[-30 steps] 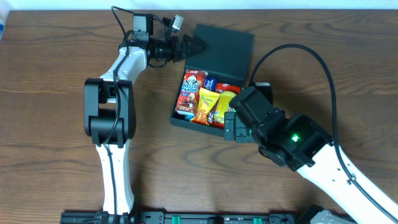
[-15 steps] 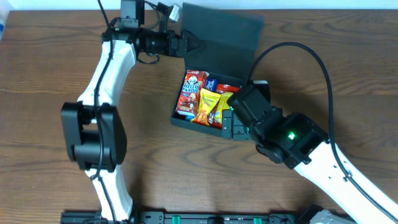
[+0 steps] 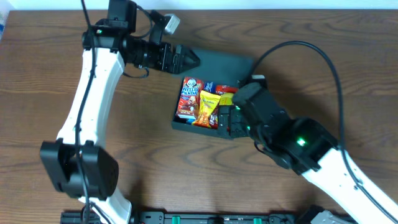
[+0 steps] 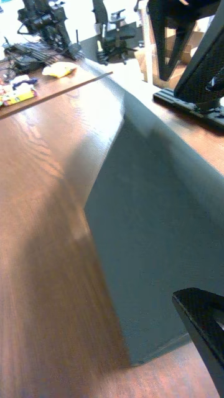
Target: Pack container
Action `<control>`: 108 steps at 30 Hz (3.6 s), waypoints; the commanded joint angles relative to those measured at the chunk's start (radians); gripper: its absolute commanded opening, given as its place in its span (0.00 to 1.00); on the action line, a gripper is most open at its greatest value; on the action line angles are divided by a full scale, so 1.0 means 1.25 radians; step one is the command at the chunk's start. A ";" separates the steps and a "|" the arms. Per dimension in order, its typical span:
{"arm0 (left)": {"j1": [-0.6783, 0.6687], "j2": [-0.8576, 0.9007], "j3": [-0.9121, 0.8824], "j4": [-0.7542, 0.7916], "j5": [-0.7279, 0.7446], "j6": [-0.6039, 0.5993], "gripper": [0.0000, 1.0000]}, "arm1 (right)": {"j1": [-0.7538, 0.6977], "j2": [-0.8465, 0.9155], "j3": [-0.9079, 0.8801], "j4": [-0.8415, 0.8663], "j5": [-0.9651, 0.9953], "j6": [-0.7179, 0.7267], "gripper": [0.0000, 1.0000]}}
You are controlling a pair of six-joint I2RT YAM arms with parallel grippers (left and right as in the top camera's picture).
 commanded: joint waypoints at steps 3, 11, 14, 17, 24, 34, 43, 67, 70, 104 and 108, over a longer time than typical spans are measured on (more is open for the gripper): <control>-0.004 -0.045 0.008 -0.082 -0.043 0.039 0.96 | 0.007 -0.063 0.002 0.001 -0.091 -0.023 0.99; -0.004 -0.113 0.004 -0.229 -0.208 0.042 0.96 | 0.006 -0.049 0.002 -0.010 -0.104 -0.061 0.99; -0.004 -0.153 -0.006 -0.250 -0.245 0.042 0.96 | 0.006 -0.010 0.002 -0.010 -0.075 -0.065 0.99; -0.004 -0.213 -0.040 -0.263 -0.312 0.025 0.96 | 0.006 0.038 0.002 -0.007 -0.020 -0.065 0.99; -0.004 -0.392 -0.241 -0.198 -0.392 -0.070 0.96 | -0.018 0.131 0.002 0.027 0.020 -0.065 0.99; -0.004 -0.610 -0.614 -0.029 -0.474 -0.217 0.96 | -0.089 0.236 0.002 0.081 -0.003 -0.065 0.99; -0.032 -0.623 -0.760 0.007 -0.474 -0.240 0.96 | -0.089 0.314 0.002 0.080 -0.055 -0.065 0.99; -0.344 -0.613 -0.806 0.053 -0.743 -0.475 0.96 | -0.089 0.399 -0.006 0.055 -0.037 -0.065 0.99; -0.344 -0.575 -0.806 0.055 -0.829 -0.530 0.96 | -0.089 0.399 -0.018 0.046 -0.037 -0.063 0.99; -0.344 -0.245 -0.807 0.390 -0.887 -0.533 0.96 | -0.089 0.399 -0.079 0.060 -0.011 -0.038 0.99; -0.344 -0.227 -0.807 0.427 -0.887 -0.533 0.96 | -0.089 0.399 -0.079 0.057 -0.011 -0.038 0.99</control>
